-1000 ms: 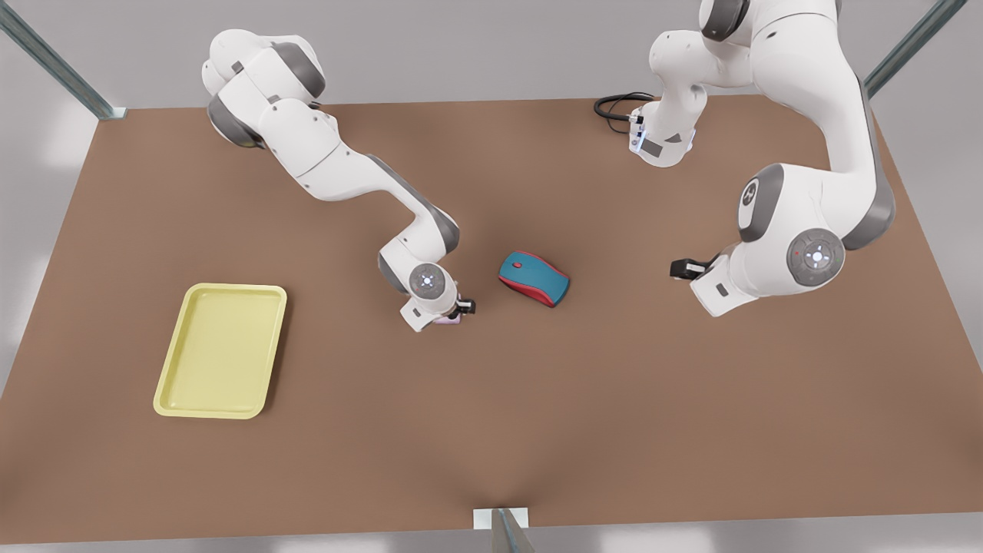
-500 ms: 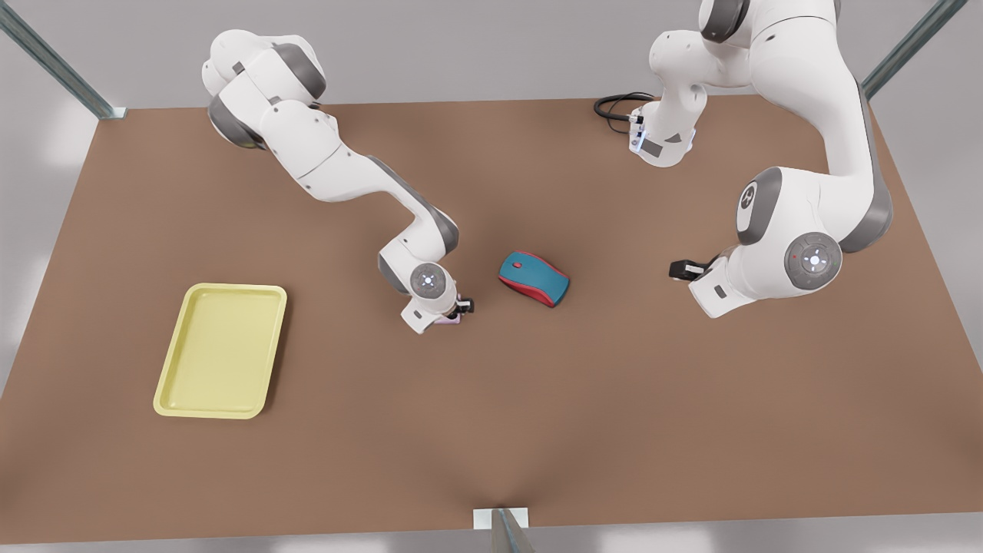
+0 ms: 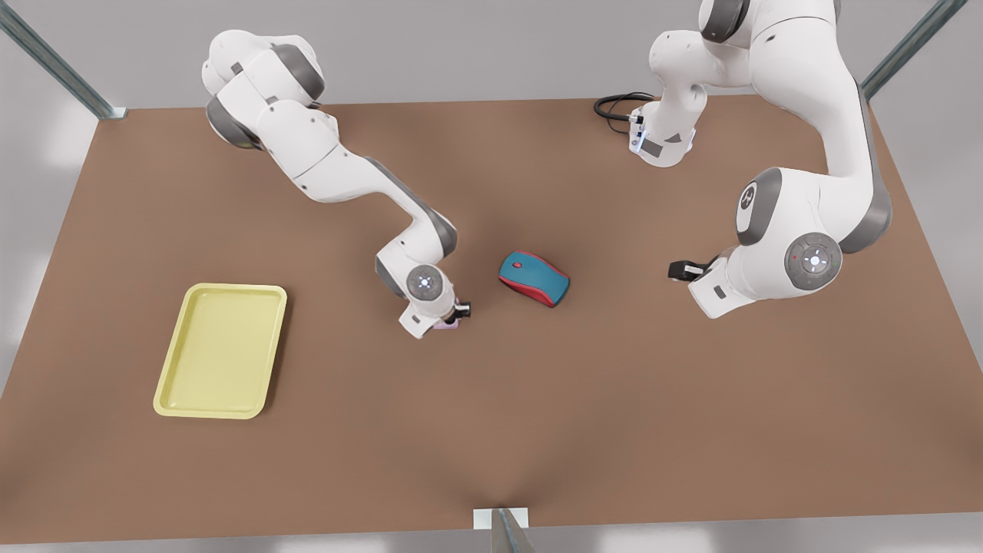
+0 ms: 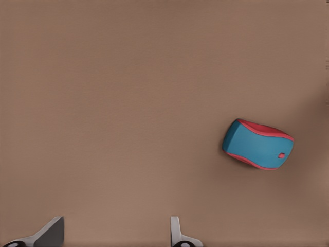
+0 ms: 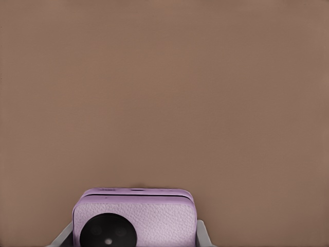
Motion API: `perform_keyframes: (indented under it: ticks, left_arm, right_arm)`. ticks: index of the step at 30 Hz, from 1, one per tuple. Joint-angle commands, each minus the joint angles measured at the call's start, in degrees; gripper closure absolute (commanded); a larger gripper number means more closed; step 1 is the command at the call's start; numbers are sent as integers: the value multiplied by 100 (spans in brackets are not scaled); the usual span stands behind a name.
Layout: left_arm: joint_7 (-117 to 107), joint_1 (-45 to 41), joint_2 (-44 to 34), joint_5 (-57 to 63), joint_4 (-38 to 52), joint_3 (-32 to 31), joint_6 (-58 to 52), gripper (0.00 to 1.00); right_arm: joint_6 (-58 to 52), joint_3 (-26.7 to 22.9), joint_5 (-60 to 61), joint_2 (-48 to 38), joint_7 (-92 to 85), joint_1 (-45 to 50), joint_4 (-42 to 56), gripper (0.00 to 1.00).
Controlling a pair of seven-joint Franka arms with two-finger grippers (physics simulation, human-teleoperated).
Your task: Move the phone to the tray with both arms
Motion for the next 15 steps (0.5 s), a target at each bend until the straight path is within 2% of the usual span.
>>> perform_keyframes:
  ticks: [1, 5, 9, 12, 13, 15]
  left_arm:
    - [23, 0, -7, -12, 2, 0, 2, 0]
    - [23, 0, -7, -30, 2, 0, 2, 0]
    - [14, 0, -7, -30, 2, 0, -6, 0]
    - [14, 0, -59, -48, 11, 9, -15, 0]
    - [-12, 0, -165, -47, 11, 9, -24, 0]
    - [-21, 0, -244, -30, 143, 9, -59, 0]
  right_arm:
    - [-382, 10, 9, -154, -1035, -339, 32, 26]
    - [-1024, 37, 18, -699, -3074, -1877, -91, 26]
    - [-1130, 28, 27, -691, -5579, -3415, -266, 26]
    - [-1130, 19, 10, -734, -6511, -4084, -574, 25]
    - [-1069, -7, -25, -884, -6599, -4093, -776, 25]
    - [-1033, -25, -280, -919, -6775, -4295, -864, 14]
